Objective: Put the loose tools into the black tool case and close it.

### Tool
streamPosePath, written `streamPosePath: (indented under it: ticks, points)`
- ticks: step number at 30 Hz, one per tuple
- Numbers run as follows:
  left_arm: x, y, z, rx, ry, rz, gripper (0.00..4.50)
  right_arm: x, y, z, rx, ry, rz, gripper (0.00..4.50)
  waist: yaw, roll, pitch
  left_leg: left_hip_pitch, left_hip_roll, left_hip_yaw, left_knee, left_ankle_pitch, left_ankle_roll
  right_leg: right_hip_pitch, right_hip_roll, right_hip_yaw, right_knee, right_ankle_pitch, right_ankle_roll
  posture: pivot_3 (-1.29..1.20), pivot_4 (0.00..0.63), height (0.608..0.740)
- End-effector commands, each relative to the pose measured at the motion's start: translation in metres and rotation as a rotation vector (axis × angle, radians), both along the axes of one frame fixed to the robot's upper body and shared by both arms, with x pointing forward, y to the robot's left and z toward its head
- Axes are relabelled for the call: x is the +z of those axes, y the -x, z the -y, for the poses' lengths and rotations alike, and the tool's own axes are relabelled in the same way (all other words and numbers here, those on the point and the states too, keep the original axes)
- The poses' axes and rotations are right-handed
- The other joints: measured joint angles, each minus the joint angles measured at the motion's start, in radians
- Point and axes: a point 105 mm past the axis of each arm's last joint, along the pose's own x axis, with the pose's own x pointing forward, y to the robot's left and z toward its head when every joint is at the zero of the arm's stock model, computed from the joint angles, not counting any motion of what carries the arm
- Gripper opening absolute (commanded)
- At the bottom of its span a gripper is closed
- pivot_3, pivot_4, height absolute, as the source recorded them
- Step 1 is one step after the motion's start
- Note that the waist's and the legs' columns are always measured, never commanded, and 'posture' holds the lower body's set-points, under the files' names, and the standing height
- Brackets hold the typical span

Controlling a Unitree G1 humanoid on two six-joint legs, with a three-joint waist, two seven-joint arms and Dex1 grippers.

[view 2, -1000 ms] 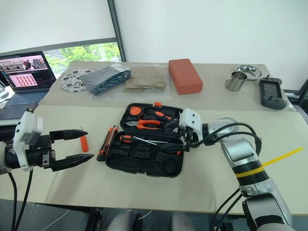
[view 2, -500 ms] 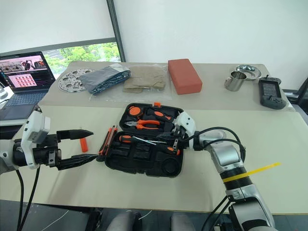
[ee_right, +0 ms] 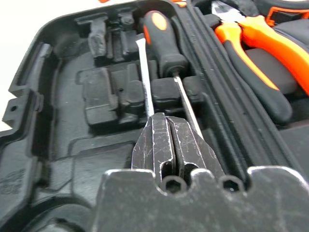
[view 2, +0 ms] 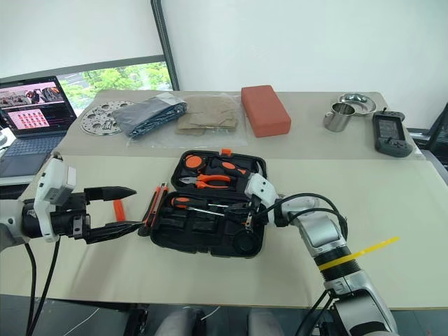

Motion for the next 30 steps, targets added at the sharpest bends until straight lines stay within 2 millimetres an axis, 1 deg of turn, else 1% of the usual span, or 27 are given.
streamPosePath:
  ticks: [1,3,6,10,11,13,16,20,23,26,30]
  points:
    - [0.006,-0.001,0.001,-0.02,-0.017,0.033,4.5,0.019,0.003,-0.005,0.022,-0.079,0.054,0.03,0.0,0.0,0.0,0.0,0.0,0.0,0.0,0.0,0.0,0.0,0.0,0.0,0.0,0.0,0.0,0.0,0.15,0.74]
    - [0.005,-0.001,0.001,-0.026,-0.017,0.031,4.5,0.024,0.006,-0.008,0.037,-0.116,0.047,0.03,0.0,0.0,0.0,0.0,0.0,0.0,0.0,0.0,0.0,0.0,0.0,0.0,0.0,0.0,0.0,0.0,0.15,0.74]
    - [0.004,-0.001,0.001,-0.029,-0.017,0.03,4.5,0.02,0.009,-0.007,0.043,-0.098,0.045,0.03,0.0,0.0,0.0,0.0,0.0,0.0,0.0,0.0,0.0,0.0,0.0,0.0,0.0,0.0,0.0,0.0,0.15,0.74]
    - [0.003,0.0,0.001,-0.03,-0.015,0.028,4.5,-0.008,0.005,0.003,0.02,0.062,0.051,0.03,0.0,0.0,0.0,0.0,0.0,0.0,0.0,0.0,0.0,0.0,0.0,0.0,0.0,0.0,0.0,0.0,0.15,0.74]
    - [0.003,0.0,0.001,-0.03,-0.015,0.028,4.5,-0.012,0.002,0.006,-0.001,0.087,0.053,0.03,0.0,0.0,0.0,0.0,0.0,0.0,0.0,0.0,0.0,0.0,0.0,0.0,0.0,0.0,0.0,0.0,0.15,0.74]
    - [0.003,0.001,0.0,-0.029,-0.015,0.028,4.5,-0.016,-0.004,0.009,-0.039,0.102,0.053,0.03,0.0,0.0,0.0,0.001,0.0,0.0,0.0,0.0,0.0,0.001,0.0,0.0,0.0,0.0,0.0,0.0,0.15,0.74]
    - [0.002,0.001,0.0,-0.026,-0.018,0.026,4.5,-0.023,-0.002,0.013,-0.034,0.144,0.039,0.03,0.0,-0.001,0.0,0.003,0.0,0.0,0.0,0.0,0.0,0.002,0.0,0.0,0.0,0.0,0.0,0.0,0.15,0.74]
    - [0.001,0.002,-0.001,-0.024,-0.02,0.024,4.5,-0.032,0.008,0.014,0.021,0.198,0.006,0.03,0.004,-0.001,0.0,0.004,0.0,0.0,0.0,0.0,-0.001,0.004,-0.001,0.001,0.0,0.0,0.0,0.0,0.15,0.74]
    - [0.001,0.002,-0.002,-0.023,-0.021,0.024,4.5,-0.043,0.012,0.02,0.03,0.267,-0.013,0.03,0.007,-0.003,-0.001,0.005,0.0,0.0,0.0,0.0,-0.001,0.004,-0.001,0.001,0.0,0.0,0.0,0.0,0.15,0.74]
    - [0.0,0.002,-0.001,-0.023,-0.022,0.024,4.5,-0.046,0.007,0.024,-0.017,0.29,-0.026,0.03,0.009,-0.005,-0.003,0.005,0.0,0.0,0.0,0.0,-0.001,0.004,-0.001,0.001,0.0,0.0,0.0,0.0,0.15,0.74]
    - [0.0,0.002,0.0,-0.024,-0.019,0.022,4.5,-0.054,0.005,0.029,-0.029,0.352,-0.028,0.03,0.008,-0.007,-0.006,0.006,0.0,0.0,0.0,0.0,-0.001,0.004,-0.001,0.001,0.0,0.0,0.0,0.0,0.15,0.74]
